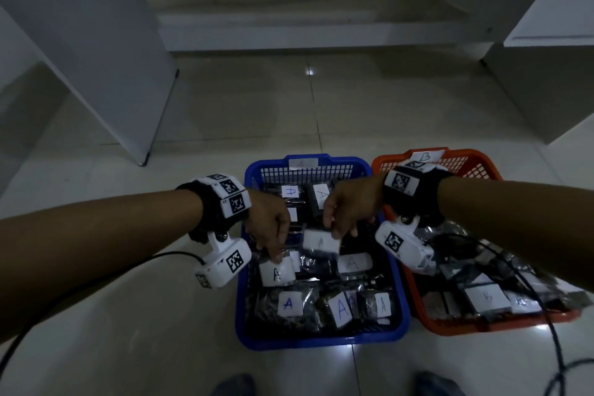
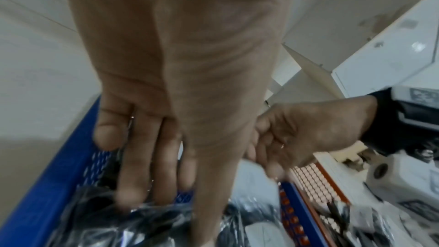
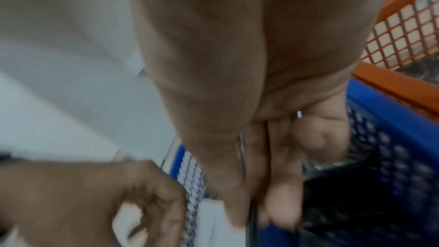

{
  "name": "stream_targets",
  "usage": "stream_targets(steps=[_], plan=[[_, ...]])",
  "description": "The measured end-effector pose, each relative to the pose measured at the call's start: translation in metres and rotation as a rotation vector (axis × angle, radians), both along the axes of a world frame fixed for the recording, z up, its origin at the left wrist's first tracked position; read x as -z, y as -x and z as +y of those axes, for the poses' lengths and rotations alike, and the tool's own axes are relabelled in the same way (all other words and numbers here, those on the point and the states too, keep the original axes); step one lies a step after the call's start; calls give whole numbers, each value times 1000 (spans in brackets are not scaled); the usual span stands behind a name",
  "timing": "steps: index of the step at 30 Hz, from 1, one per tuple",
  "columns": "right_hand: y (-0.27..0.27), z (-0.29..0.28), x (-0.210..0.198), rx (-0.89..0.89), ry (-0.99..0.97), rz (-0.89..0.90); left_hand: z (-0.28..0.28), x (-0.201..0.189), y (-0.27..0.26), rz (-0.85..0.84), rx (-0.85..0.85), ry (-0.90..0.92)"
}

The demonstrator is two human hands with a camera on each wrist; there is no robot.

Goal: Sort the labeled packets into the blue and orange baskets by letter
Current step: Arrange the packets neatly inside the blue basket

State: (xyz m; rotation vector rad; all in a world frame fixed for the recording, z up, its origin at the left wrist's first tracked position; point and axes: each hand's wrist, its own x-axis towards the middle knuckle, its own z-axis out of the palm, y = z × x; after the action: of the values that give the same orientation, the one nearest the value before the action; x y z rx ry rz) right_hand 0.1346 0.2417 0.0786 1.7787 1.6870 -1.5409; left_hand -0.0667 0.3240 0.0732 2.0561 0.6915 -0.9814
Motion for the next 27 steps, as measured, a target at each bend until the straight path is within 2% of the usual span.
stream_targets(steps=[3, 5, 8, 10, 12, 15, 17, 19, 21, 24, 27], plan=[[-3, 13, -5, 321, -116, 72, 5, -2, 1, -160, -217, -56], [2, 18, -1, 507, -211, 110, 10, -2, 0, -252, -436, 8], [14, 20, 10, 676, -193, 189, 18, 0, -2, -353, -769, 82], [19, 21, 17, 718, -177, 215, 22, 0, -1, -378, -874, 62], [17, 25, 20, 626, -262, 126, 25, 4, -2, -366, -901, 37], [4, 31, 19, 252, -462, -204, 28, 10, -5, -331, -879, -14], [-5, 29, 20, 70, -468, -324, 29, 16, -12, -316, -806, -80], [-11, 23, 25, 35, -441, -330, 32, 25, -20, -289, -690, -138], [-15, 18, 30, 49, -425, -333, 29, 28, -28, -285, -658, -155], [-16, 14, 32, 18, -414, -354, 28, 34, -37, -264, -578, -318], [-16, 12, 31, 6, -427, -345, 31, 42, -42, -301, -598, -362]])
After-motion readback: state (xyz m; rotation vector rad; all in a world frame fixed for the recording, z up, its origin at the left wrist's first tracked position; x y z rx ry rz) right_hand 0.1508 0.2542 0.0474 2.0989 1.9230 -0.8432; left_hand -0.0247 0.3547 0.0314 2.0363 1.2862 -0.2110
